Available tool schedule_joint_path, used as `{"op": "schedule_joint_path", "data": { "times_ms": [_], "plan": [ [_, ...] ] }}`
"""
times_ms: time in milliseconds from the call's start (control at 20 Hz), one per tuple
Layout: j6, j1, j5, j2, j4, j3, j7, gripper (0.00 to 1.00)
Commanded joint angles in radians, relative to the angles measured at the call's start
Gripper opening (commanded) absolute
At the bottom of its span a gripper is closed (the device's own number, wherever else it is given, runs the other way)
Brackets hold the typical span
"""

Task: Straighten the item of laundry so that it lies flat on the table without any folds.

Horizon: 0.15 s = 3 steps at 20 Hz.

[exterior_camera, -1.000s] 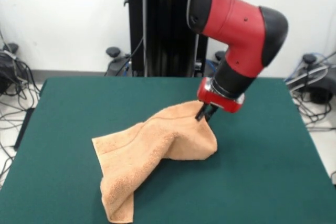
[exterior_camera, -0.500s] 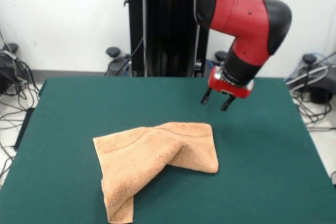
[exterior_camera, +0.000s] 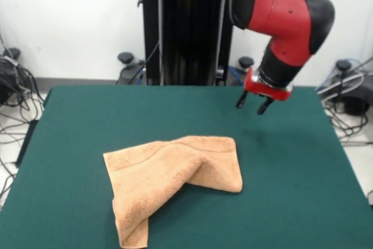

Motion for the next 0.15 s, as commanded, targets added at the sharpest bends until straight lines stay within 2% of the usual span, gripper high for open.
{"op": "schedule_joint_path", "data": {
  "times_ms": [50, 100, 150],
  "plan": [
    [0.154, -0.091, -0.118, 0.093, -0.199, 0.133, -0.093, 1.0],
    [0.291, -0.147, -0.182, 0.121, -0.289, 0.166, -0.235, 1.0],
    [0.394, -0.22, -0.274, 0.158, -0.387, 0.238, -0.433, 1.0]
  ]
}}
